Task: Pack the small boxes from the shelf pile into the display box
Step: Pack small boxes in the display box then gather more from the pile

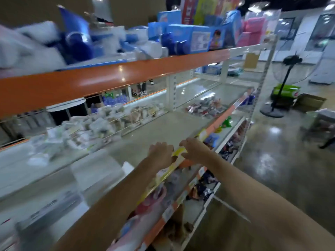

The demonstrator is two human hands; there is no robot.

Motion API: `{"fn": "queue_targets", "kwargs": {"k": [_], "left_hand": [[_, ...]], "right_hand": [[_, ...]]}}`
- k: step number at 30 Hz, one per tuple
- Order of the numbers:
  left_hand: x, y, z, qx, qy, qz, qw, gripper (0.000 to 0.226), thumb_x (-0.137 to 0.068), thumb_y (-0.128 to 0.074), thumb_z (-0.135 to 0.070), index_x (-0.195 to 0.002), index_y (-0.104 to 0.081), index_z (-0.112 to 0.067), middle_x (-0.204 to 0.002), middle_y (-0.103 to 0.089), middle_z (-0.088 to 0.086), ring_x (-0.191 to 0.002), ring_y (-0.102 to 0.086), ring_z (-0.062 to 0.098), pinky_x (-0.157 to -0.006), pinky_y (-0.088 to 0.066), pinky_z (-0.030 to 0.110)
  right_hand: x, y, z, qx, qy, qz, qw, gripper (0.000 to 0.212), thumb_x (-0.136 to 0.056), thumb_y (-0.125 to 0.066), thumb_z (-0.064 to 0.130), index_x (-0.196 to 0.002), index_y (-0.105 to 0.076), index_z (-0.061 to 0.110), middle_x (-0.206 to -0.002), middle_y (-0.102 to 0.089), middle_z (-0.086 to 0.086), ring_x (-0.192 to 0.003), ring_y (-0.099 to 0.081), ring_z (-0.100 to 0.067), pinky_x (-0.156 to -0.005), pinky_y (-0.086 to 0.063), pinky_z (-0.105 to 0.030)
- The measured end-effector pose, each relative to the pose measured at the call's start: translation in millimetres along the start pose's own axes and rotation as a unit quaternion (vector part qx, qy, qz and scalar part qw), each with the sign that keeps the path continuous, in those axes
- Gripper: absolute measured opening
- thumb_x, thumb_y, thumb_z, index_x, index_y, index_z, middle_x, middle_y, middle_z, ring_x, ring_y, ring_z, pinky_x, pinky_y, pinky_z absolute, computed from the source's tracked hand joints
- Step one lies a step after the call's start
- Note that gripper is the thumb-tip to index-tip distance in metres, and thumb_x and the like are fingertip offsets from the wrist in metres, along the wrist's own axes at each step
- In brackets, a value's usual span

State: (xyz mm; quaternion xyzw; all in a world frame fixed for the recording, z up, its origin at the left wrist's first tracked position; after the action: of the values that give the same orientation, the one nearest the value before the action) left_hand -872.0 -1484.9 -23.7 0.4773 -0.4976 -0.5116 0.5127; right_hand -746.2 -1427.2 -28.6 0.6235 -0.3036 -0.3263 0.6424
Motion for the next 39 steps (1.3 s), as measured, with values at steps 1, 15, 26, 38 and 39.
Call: {"fn": "queue_targets", "kwargs": {"k": [1, 15, 26, 38, 39], "left_hand": [[-13.9, 1.1, -15.9, 0.006, -0.004, 0.003, 1.000, 0.044, -0.093, -0.043, -0.047, -0.129, -0.048, -0.022, -0.130, -0.048, 0.009, -0.121, -0.042, 0.029, -0.095, -0.034, 0.039], [-217.0, -5.2, -117.8, 0.043, -0.034, 0.023, 0.998, 0.044, -0.091, -0.045, -0.048, -0.127, -0.052, -0.023, -0.129, -0.050, 0.008, -0.118, -0.046, 0.028, -0.094, -0.039, 0.037], [-406.5, 9.8, -114.8, 0.052, -0.036, -0.059, 0.996, 0.034, -0.091, -0.045, -0.040, -0.108, -0.061, -0.016, -0.114, -0.062, 0.009, -0.106, -0.057, 0.027, -0.083, -0.042, 0.031], [-496.5, -16.5, -101.9, 0.085, 0.040, -0.095, 0.991, 0.035, -0.092, -0.047, -0.038, -0.121, -0.054, -0.019, -0.116, -0.059, 0.002, -0.106, -0.055, 0.018, -0.086, -0.045, 0.032], [-499.7, -19.7, -100.4, 0.089, 0.055, -0.094, 0.990, 0.037, -0.092, -0.048, -0.040, -0.122, -0.053, -0.018, -0.117, -0.058, 0.002, -0.107, -0.055, 0.018, -0.087, -0.046, 0.032]], "right_hand": [[1.7, 1.8, -20.1, -0.005, -0.013, -0.011, 1.000, 0.046, -0.091, -0.053, 0.029, -0.133, -0.044, 0.014, -0.130, -0.048, -0.013, -0.120, -0.046, -0.031, -0.094, -0.043, -0.040], [-52.9, -13.4, -217.1, -0.074, -0.100, -0.010, 0.992, 0.033, -0.095, -0.048, 0.028, -0.124, -0.052, 0.013, -0.126, -0.052, -0.010, -0.114, -0.048, -0.029, -0.095, -0.043, -0.041], [-176.7, -4.3, -354.2, -0.068, -0.127, 0.003, 0.990, 0.047, -0.094, -0.051, 0.026, -0.138, -0.040, 0.011, -0.138, -0.042, -0.014, -0.124, -0.043, -0.032, -0.098, -0.042, -0.042], [-283.7, -19.9, -441.1, -0.094, -0.059, -0.024, 0.994, 0.043, -0.087, -0.040, -0.002, -0.128, -0.048, 0.007, -0.134, -0.048, -0.010, -0.123, -0.047, -0.025, -0.100, -0.042, -0.038], [-293.5, -21.9, -446.4, -0.085, -0.043, -0.031, 0.995, 0.045, -0.088, -0.041, -0.002, -0.131, -0.046, 0.008, -0.134, -0.047, -0.009, -0.123, -0.047, -0.025, -0.099, -0.043, -0.037]]}}
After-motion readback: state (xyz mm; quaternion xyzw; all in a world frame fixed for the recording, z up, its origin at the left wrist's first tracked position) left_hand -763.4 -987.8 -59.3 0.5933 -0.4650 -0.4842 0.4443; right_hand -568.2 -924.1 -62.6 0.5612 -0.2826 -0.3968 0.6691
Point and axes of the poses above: each hand's wrist, its own x-axis away from the middle knuckle, its own y-axis out of the back of the hand, z = x × y, the point moved 3 cm from there along -x, towards the middle knuckle
